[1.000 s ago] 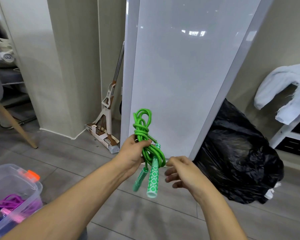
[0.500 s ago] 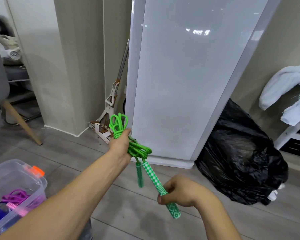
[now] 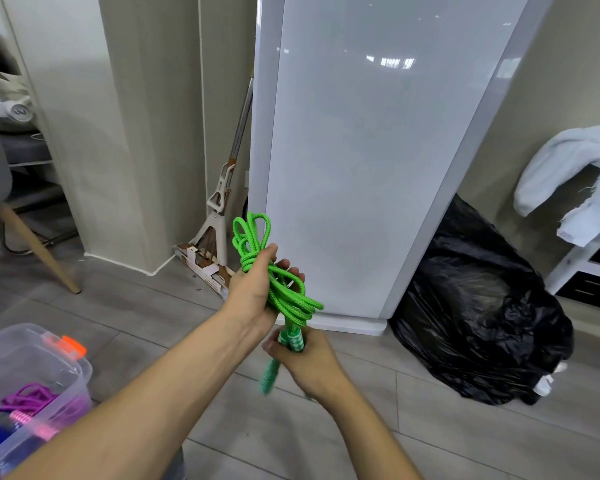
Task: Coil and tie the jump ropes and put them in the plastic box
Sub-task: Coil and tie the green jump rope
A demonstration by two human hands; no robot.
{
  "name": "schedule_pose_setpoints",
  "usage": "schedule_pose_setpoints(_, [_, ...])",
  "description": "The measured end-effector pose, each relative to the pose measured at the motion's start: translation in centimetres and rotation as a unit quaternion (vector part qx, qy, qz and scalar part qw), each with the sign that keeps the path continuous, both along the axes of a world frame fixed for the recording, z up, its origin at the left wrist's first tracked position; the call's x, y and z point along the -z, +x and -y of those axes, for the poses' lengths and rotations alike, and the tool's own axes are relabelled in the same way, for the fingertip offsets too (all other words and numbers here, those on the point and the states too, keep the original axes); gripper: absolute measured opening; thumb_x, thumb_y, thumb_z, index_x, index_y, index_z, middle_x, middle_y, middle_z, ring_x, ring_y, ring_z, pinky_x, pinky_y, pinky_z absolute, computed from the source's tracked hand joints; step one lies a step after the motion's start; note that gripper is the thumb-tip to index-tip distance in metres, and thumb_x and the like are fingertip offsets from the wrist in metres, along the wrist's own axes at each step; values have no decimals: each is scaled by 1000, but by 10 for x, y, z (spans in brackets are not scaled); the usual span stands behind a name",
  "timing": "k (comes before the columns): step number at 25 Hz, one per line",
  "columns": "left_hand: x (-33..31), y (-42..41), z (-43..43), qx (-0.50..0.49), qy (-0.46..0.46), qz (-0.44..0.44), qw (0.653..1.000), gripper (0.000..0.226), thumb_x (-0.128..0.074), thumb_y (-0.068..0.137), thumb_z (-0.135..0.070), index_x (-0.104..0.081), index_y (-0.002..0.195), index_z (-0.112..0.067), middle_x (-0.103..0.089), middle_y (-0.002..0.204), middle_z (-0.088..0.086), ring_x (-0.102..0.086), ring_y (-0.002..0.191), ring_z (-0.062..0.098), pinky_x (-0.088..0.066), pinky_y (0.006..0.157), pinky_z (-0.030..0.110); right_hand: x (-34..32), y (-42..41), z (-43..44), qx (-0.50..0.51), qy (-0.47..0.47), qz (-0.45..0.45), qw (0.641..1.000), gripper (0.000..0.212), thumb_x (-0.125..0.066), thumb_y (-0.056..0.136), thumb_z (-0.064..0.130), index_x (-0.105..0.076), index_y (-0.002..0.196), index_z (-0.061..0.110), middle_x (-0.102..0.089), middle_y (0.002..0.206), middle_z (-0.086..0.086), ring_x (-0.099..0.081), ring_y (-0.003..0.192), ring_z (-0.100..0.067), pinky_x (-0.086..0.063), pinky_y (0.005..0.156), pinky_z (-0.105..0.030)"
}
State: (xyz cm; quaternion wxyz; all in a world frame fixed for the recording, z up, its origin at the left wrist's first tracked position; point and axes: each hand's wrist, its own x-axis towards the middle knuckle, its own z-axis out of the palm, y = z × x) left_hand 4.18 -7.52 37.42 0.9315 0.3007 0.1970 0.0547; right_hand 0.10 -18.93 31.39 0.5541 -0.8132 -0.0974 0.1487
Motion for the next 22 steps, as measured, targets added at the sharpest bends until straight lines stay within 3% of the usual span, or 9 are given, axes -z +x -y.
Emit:
schedule_pose_setpoints(2, [2,4,-11,-48,14,-24,998,14,-66,89,-10,-53,82,-9,-52,63,5,-50,43,18,-49,47,27,10,-1,-7,-11,-2,-3,1000,16,-64,92,23,-57,78,19,-64,65,0,-72,70,-21,-54,78,-35])
schedule_pose_setpoints(5, [9,14,-23,-116,54,-69,989,17,-63,81,-2,-52,72,-10,-46,56,5,-37,37,16,-39,42,22,13,1,-5,-19,-132,66,989,29,-55,95,46,-50,78,23,-58,59,1,-63,57,-20,-49,62,-31])
schedule_pose_setpoints(7, [20,22,-31,-140,67,-91,984,18,-62,79,-1,-50,68,-10,-43,55,6,-35,36,16,-37,40,21,15,1,0,-18,-198,96,975,32,-52,95,51,-50,81,23,-56,65,2,-60,66,-25,-48,63,-34])
schedule_pose_setpoints(11, [36,34,-58,-200,64,-179,961,19,-66,77,-5,-50,67,-7,-50,56,10,-44,36,18,-43,36,21,19,-5,7,-72,-298,117,945,20,-48,99,42,-47,88,26,-62,88,-3,-56,82,-30,-44,69,-36])
schedule_pose_setpoints(13, [41,34,-62,-207,73,-204,954,18,-66,78,-4,-50,71,-7,-52,56,9,-49,42,19,-48,45,28,20,-8,6,-78,-330,118,933,16,-47,100,40,-47,92,26,-66,101,-9,-52,82,-30,-42,69,-35])
schedule_pose_setpoints(18, [43,39,-74,-136,172,-111,969,24,-61,83,-3,-47,64,-8,-39,49,7,-35,29,13,-36,37,17,20,1,24,-89,-392,65,913,16,-49,93,41,-49,93,24,-66,107,-9,-62,96,-32,-44,71,-34])
schedule_pose_setpoints(22, [49,29,-84,-15,333,-41,942,21,-70,86,-10,-54,73,-7,-45,56,11,-41,33,18,-41,44,25,4,14,55,-65,-513,13,856,31,-57,90,43,-60,114,23,-66,117,-2,-63,108,-25,-45,77,-29])
